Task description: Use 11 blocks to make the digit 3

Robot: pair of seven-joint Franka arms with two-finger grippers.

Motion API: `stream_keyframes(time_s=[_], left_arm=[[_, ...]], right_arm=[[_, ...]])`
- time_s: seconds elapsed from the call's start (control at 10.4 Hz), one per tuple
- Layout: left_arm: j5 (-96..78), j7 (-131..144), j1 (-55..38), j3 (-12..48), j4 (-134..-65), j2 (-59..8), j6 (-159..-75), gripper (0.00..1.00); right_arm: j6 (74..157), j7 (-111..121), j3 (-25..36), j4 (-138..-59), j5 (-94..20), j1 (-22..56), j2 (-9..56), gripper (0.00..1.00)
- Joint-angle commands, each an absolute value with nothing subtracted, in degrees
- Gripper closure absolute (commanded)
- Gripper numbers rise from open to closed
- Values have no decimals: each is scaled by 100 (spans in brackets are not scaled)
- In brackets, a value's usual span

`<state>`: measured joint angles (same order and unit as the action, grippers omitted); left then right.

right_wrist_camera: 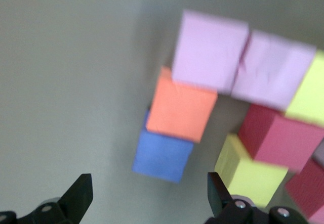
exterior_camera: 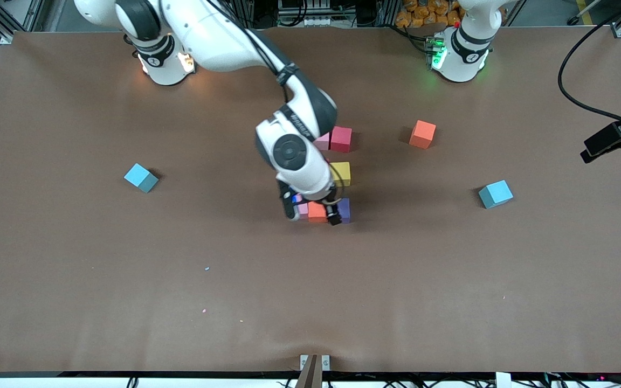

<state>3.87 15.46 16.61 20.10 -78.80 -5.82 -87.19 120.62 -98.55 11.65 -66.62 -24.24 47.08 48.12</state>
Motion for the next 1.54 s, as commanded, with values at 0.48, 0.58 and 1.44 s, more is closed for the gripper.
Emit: stream_keyframes(time_s=[0.48,0.58,1.44], left_arm=[[272,1389,1557,1934,-8103,-440,-8675,0],[272,1389,1303,1681,-8182,-396,-8684,0],[-53,967,352,510,-8948,97,-9062,0]], right_arm=[[10654,-5130,285,-8102,-1057,2071,2955,0],[10504,-4515,-15,-8225,-768,1587,2753,0],[10143,778,69,-9798,-326,89,407,0]])
